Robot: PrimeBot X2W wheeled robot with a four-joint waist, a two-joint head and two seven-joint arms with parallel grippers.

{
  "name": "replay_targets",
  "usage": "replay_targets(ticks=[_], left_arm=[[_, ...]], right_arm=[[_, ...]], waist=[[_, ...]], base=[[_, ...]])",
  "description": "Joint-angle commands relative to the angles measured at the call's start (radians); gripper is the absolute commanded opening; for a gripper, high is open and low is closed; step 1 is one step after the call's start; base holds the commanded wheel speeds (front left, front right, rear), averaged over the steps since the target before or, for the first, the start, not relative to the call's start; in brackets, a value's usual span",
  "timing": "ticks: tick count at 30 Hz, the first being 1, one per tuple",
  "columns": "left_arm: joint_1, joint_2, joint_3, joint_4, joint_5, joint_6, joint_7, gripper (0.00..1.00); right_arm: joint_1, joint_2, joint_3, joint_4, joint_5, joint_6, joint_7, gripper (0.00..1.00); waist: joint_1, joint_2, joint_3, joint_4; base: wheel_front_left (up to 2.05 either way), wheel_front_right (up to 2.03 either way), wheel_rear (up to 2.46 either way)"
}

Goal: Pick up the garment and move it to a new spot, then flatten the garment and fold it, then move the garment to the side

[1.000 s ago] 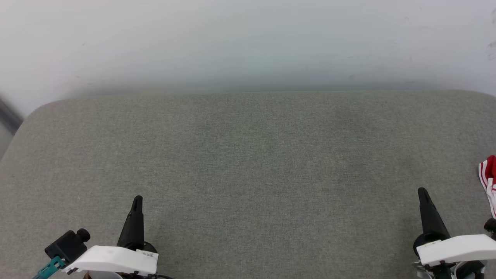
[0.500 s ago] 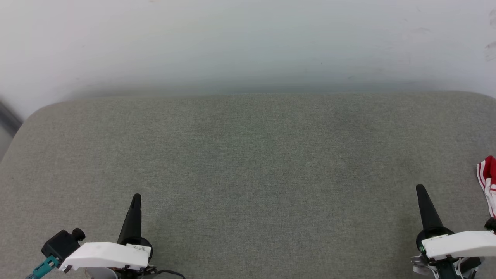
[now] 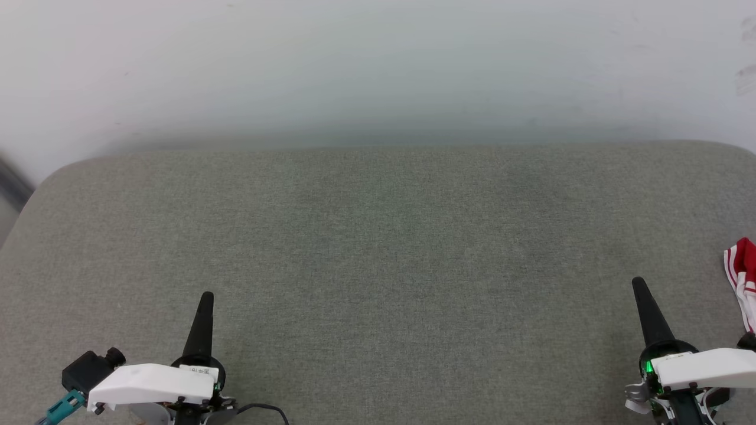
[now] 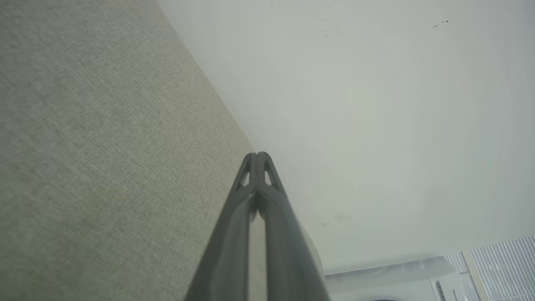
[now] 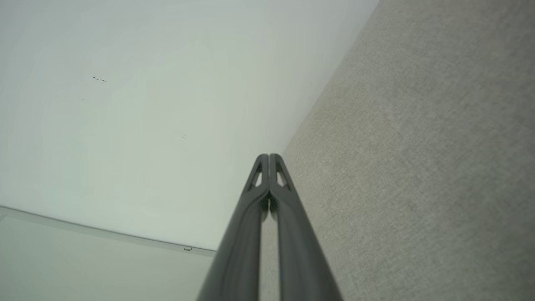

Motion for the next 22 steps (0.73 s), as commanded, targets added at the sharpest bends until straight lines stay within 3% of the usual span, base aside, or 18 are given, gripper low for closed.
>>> replay_targets(ticks=[1,22], left_arm=[[-0.021,0.004,0.004,-0.003,-0.03,-0.002,0.007,0.0],[-0.042,-0.001,0.022,0.019,-0.211,-0.002,0.056,0.0]], right_arm=[[-0.021,0.002,-0.003,-0.001,0.029,0.0,0.007,0.0],[-0.039,0.008,-0.009,0.019,0.202,0.0,0.043,0.0]], waist=[[0.0,0.0,-0.001,0.0],[0.0,0.0,-0.01,-0.005]], base=[[0.0,0.0,0.0],[0.0,0.0,0.0]])
